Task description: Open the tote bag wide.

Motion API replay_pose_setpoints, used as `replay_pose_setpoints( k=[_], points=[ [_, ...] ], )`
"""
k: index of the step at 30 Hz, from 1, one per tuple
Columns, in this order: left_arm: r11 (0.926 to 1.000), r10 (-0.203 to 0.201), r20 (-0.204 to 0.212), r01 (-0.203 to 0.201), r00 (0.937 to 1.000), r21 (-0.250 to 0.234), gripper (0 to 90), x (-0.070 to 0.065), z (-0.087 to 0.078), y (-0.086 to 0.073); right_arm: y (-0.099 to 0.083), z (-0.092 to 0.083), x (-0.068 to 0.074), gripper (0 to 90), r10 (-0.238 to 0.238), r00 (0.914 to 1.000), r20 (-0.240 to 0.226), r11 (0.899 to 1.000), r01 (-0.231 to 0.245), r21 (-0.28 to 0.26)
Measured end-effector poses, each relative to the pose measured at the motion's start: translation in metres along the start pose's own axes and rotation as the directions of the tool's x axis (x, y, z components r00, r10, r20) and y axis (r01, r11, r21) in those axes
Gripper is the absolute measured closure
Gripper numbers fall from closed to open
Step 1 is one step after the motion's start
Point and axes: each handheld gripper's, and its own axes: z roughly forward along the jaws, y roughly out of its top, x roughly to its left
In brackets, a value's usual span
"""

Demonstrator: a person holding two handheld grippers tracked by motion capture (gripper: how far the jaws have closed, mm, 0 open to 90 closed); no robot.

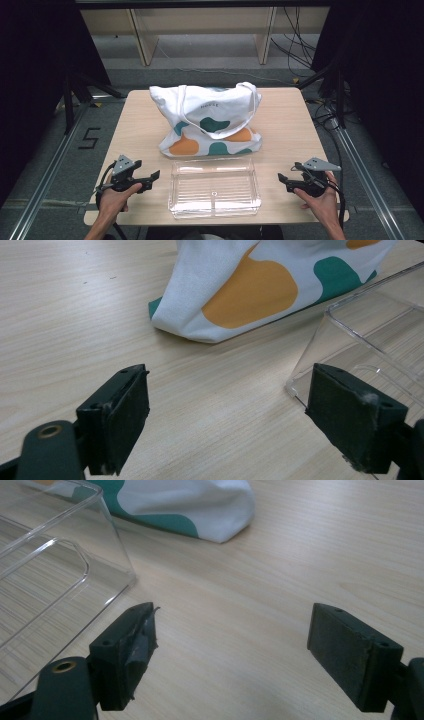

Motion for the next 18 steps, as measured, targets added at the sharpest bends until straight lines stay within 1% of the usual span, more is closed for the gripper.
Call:
replay_pose_setpoints(
  k=[5, 7, 14, 16, 17, 18],
  points=[
    [1.0000, 0.005, 0.004, -0.005, 1.0000, 0.000, 16.3, 0.0004, -0.0001, 0.0002, 0.0002, -0.0008, 0.0000, 20.6, -0.002, 1.0000, 0.003, 1.000, 0.002, 0.007],
    [1.0000, -0.002, 0.002, 0.002, 1.0000, -0.001, 16.3, 0.0000, 0.0002, 0.0000, 0.0000, -0.0001, 0.0000, 20.5, 0.001, 1.0000, 0.002, 1.000, -0.001, -0.001],
    [1.0000, 0.002, -0.004, -0.002, 1.0000, 0.001, 16.3, -0.0001, 0.0001, 0.0000, 0.0002, -0.0001, 0.0002, 20.5, 0.002, 1.0000, -0.001, 1.000, -0.002, -0.003],
    [1.0000, 0.010, -0.006, -0.010, 0.9999, 0.002, 16.3, 0.0003, -0.0001, 0.0002, 0.0002, -0.0002, 0.0003, 20.6, 0.002, 1.0000, 0.000, 1.000, -0.002, -0.002],
    [1.0000, 0.010, -0.006, -0.010, 0.9999, 0.002, 16.3, 0.0003, -0.0001, 0.0002, 0.0002, -0.0002, 0.0003, 20.6, 0.002, 1.0000, 0.000, 1.000, -0.002, -0.002],
    [1.0000, 0.001, -0.005, -0.001, 1.0000, 0.001, 16.3, -0.0001, 0.0001, 0.0001, 0.0002, -0.0002, 0.0004, 20.8, 0.001, 1.0000, 0.000, 1.000, -0.001, -0.002]
  ],
)
